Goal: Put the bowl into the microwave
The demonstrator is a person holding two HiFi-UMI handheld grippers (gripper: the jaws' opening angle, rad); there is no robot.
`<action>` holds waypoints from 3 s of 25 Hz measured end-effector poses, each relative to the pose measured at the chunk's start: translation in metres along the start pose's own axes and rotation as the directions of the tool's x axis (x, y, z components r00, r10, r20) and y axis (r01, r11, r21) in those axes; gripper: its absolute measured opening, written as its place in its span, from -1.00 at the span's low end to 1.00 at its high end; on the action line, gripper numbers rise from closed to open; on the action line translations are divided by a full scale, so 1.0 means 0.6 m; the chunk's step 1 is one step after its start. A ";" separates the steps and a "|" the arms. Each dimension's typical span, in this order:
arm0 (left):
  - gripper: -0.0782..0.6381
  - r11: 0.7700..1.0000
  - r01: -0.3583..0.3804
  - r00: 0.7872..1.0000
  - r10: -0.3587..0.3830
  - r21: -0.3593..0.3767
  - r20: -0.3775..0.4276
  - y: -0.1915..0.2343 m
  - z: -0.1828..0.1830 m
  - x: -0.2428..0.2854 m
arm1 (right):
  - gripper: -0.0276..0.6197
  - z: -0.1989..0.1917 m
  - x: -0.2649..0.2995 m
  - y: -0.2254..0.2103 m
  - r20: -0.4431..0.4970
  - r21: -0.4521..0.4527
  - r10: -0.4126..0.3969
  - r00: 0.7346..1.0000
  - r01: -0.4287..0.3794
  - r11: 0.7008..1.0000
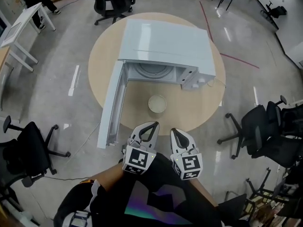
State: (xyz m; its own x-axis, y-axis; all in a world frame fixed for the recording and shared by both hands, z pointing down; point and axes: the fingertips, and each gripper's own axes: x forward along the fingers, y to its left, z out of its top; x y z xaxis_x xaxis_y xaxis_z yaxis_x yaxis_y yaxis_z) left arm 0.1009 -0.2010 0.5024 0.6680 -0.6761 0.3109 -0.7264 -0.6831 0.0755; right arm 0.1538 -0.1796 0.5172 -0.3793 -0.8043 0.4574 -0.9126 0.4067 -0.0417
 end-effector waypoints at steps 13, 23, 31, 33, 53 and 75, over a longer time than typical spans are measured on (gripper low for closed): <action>-0.65 0.994 0.077 0.997 -0.078 -0.076 -0.002 0.046 -0.031 0.009 | -0.87 -0.015 0.046 0.018 -0.104 -0.003 -0.054 0.993 0.054 0.999; -0.65 0.993 0.071 0.997 -0.069 -0.092 0.022 0.073 -0.037 0.019 | -0.87 -0.010 0.071 0.015 -0.113 -0.004 -0.071 0.991 0.071 0.997; -0.65 0.995 -0.036 0.999 0.038 -0.091 0.013 0.110 -0.035 0.044 | -0.87 -0.001 0.115 -0.015 -0.109 -0.028 0.007 0.994 -0.010 1.000; -0.65 0.993 -0.078 0.997 0.079 -0.094 0.008 0.122 -0.026 0.053 | -0.87 0.010 0.133 -0.027 -0.106 -0.034 0.037 0.994 -0.041 0.999; -0.65 0.945 -0.309 0.948 0.298 -0.104 -0.107 0.202 -0.062 0.160 | -0.86 -0.041 0.276 -0.155 -0.248 0.023 0.201 0.948 -0.202 0.979; -0.65 0.941 -0.328 0.926 0.305 -0.080 -0.221 0.232 -0.136 0.202 | -0.86 -0.126 0.348 -0.163 -0.354 0.184 0.288 0.890 -0.236 0.954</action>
State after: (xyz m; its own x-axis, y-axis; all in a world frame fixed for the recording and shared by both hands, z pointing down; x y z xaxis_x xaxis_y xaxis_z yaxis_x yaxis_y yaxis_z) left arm 0.0676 -0.3553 0.6277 0.3619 -0.7734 0.5204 -0.9160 -0.3988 0.0443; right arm 0.1754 -0.3547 0.6839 -0.5466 -0.4450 0.7094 -0.8095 0.4977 -0.3115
